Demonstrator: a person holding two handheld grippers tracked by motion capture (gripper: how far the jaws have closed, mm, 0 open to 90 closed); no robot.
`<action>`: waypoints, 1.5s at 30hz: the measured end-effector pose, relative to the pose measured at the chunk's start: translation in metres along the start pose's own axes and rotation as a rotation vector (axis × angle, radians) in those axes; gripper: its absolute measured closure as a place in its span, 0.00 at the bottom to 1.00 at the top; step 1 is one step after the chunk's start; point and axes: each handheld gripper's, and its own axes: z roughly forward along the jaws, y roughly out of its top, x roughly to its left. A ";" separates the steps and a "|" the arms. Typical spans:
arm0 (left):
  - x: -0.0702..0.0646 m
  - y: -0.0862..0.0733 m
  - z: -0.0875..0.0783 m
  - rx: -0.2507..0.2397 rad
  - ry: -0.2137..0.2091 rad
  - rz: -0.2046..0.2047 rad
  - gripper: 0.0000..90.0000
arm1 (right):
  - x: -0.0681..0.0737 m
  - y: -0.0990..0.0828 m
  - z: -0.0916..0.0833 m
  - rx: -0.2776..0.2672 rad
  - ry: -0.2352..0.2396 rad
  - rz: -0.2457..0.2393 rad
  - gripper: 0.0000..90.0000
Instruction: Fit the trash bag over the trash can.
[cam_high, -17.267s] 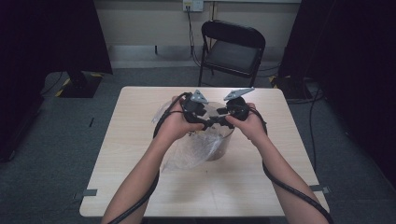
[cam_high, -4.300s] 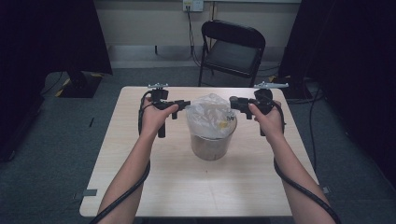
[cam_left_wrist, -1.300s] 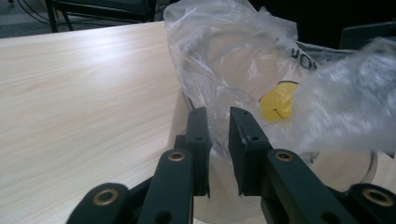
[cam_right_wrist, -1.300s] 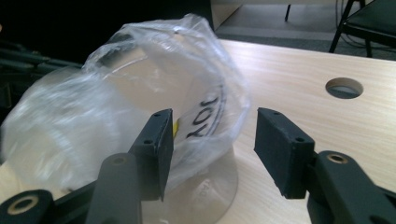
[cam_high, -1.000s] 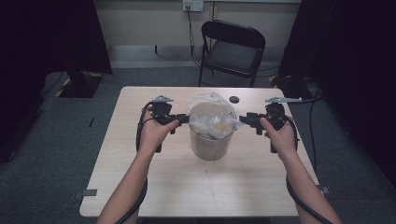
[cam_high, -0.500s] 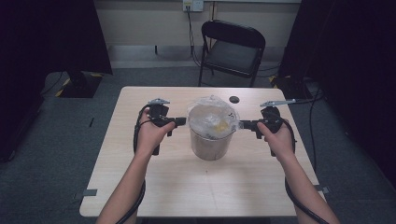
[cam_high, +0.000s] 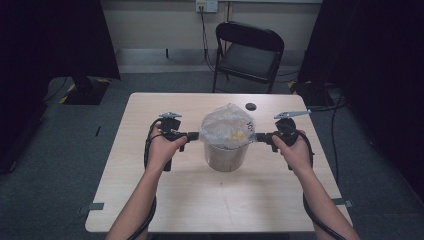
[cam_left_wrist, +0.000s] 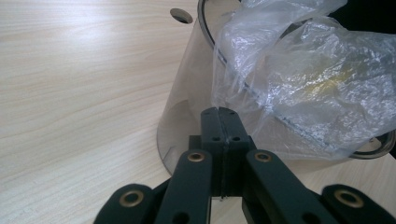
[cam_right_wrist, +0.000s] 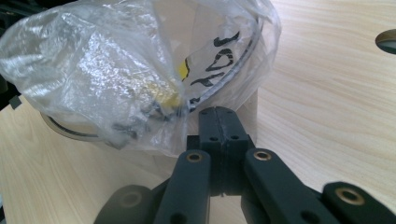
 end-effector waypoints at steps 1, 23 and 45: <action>0.000 0.000 0.001 0.003 0.005 0.004 1.00 | 0.000 0.000 0.001 -0.001 -0.003 -0.006 1.00; -0.016 0.017 -0.020 -0.111 0.099 0.045 0.37 | 0.018 0.021 -0.018 -0.116 -0.081 -0.030 0.46; -0.034 0.017 -0.039 -0.110 0.088 0.089 0.32 | 0.043 0.023 -0.028 -0.104 -0.040 -0.125 0.40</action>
